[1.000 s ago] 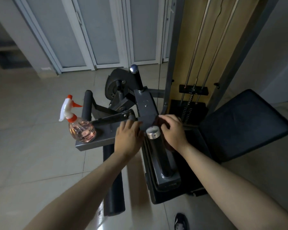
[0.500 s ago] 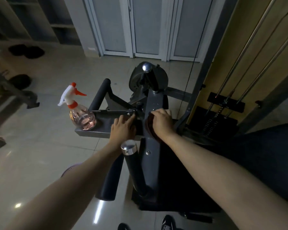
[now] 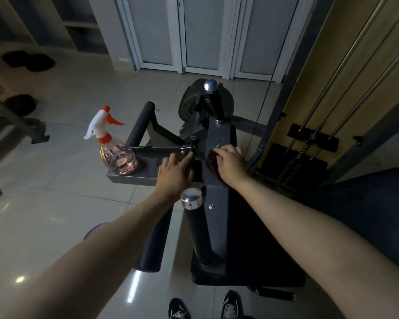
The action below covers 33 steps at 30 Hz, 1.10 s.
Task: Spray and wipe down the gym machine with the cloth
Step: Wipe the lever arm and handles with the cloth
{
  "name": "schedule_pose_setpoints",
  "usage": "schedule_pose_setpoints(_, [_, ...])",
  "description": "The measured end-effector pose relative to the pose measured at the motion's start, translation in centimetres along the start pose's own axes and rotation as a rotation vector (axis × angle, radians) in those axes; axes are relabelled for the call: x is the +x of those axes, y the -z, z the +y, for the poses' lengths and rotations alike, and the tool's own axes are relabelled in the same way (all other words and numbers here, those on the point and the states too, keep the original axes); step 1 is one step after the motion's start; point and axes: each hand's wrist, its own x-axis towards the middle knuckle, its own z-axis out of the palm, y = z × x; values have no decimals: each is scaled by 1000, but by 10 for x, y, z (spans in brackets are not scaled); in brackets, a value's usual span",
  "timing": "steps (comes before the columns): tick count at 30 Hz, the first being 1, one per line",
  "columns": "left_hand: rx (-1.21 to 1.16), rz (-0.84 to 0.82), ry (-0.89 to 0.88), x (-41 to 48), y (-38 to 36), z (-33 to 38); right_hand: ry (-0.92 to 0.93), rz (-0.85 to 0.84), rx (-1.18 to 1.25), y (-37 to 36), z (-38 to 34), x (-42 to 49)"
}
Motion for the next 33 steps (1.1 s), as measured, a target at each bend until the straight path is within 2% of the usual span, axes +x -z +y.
schedule_pose_setpoints(7, [-57, 26, -1, 0, -4, 2, 120, -153, -129, 1, -30, -47])
schedule_pose_setpoints(11, [-67, 26, -19, -2, -2, 3, 186, -170, -183, 1, -34, -64])
schedule_pose_setpoints(13, [-64, 10, -24, -3, 1, 3, 132, -121, -121, 1, -28, -64])
schedule_pose_setpoints(16, [-25, -23, -49, -4, 8, 2, -41, -6, -34, 2, -18, -56])
schedule_pose_setpoints(19, [-2, -37, -77, -4, 11, -1, -237, 16, -2, 6, -16, -45])
schedule_pose_setpoints(21, [21, -33, -93, 0, 13, -3, -282, 54, -22, 6, -21, -42])
schedule_pose_setpoints(23, [40, -29, -106, 6, 16, -3, -219, 74, -68, 3, -29, -43])
schedule_pose_setpoints(28, [52, 29, -135, 33, 20, 2, 134, 2, -159, -2, -32, -29])
schedule_pose_setpoints(30, [49, -13, -116, 53, 21, 5, 167, 25, -189, -4, -23, -9])
schedule_pose_setpoints(33, [134, -163, -111, 82, 18, 12, 107, 110, -229, -5, -11, 22])
